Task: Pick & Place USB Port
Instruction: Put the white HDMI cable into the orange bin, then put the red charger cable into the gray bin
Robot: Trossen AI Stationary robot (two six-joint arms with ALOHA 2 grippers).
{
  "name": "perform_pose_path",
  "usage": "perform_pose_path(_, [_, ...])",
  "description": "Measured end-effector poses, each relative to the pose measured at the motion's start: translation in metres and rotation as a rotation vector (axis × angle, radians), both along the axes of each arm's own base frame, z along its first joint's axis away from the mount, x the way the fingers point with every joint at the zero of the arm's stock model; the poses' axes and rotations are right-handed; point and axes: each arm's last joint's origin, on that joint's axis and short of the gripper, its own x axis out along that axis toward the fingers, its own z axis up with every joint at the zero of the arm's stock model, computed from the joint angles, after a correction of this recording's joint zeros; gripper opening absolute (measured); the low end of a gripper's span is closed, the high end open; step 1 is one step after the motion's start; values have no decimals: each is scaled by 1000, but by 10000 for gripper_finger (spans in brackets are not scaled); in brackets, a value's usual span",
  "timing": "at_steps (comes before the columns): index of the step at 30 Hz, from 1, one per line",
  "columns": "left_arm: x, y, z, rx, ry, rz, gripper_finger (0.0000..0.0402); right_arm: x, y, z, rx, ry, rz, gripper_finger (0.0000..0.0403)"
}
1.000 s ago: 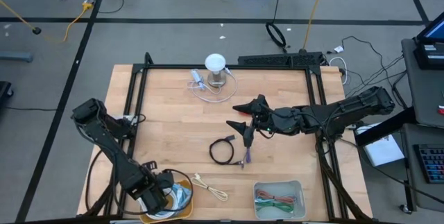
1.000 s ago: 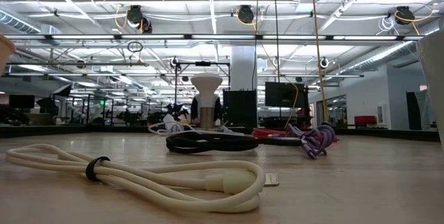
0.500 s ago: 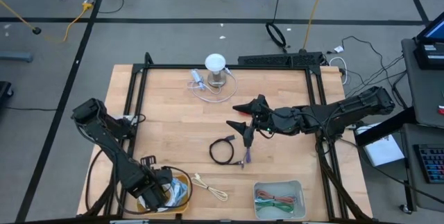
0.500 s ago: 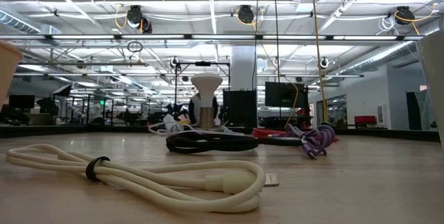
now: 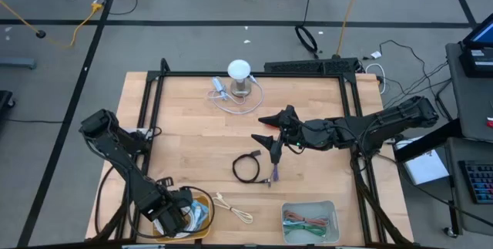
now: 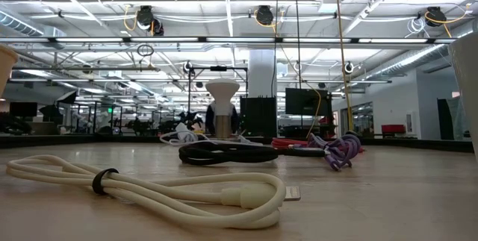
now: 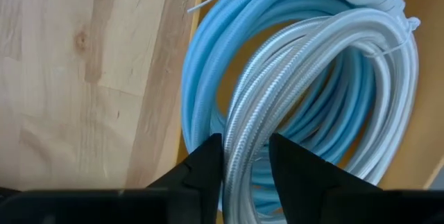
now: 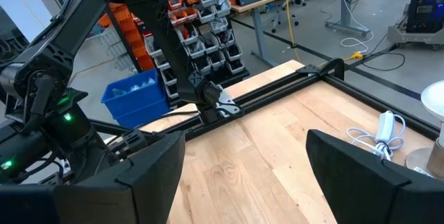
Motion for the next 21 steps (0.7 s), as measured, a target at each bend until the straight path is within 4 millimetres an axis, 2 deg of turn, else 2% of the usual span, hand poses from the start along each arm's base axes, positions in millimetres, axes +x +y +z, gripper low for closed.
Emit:
perform_pose_path(6, [0,-1,1,0,-9,0,171,0,0,0,3,-1,0,293])
perform_pose_path(12, [0,-1,18,62,-29,-2,218,0,0,0,2,1,0,293])
perform_pose_path(21, [-1,1,45,110,-30,1,230,0,0,0,3,0,-2,293])
